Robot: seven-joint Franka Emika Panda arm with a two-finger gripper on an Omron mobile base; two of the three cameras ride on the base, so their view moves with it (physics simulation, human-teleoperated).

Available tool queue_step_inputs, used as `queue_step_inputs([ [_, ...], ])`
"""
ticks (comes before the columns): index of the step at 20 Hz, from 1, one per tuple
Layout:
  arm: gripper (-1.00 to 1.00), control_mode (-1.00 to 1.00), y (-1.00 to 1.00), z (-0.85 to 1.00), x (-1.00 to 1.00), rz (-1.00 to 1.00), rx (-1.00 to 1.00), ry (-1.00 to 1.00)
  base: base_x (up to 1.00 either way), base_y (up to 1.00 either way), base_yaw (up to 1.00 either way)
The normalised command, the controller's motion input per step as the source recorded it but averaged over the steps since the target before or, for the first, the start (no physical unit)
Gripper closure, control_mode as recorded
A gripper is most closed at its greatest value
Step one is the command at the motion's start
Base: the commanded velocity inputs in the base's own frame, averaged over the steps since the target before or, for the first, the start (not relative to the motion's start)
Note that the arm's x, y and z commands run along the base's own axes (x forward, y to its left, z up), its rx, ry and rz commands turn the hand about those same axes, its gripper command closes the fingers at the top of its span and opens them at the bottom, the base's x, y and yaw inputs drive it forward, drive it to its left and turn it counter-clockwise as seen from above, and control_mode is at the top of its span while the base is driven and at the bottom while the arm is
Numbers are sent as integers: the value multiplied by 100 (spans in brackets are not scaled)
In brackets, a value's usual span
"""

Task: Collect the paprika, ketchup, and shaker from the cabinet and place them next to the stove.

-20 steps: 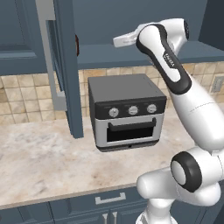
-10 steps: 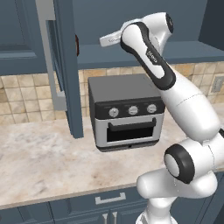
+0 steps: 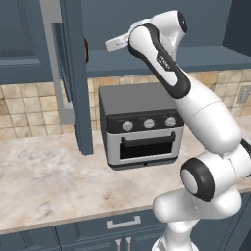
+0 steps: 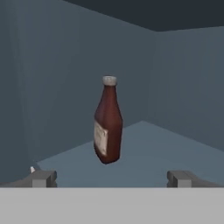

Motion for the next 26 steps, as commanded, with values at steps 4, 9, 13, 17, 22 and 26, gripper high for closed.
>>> queue_step_inputs([
  [4, -100, -100, 20, 0, 4, 0, 0, 0, 0, 0, 0],
  [9, -100, -100, 17, 0, 14, 0, 0, 0, 0, 0, 0],
  [13, -100, -100, 7, 0, 10, 1, 0, 0, 0, 0, 0],
  [17, -100, -100, 2, 0, 7, 1, 0, 0, 0, 0, 0],
  [22, -100, -100, 5, 0, 8, 1, 0, 0, 0, 0, 0],
  [26, -100, -100, 7, 0, 15, 2, 0, 0, 0, 0, 0],
])
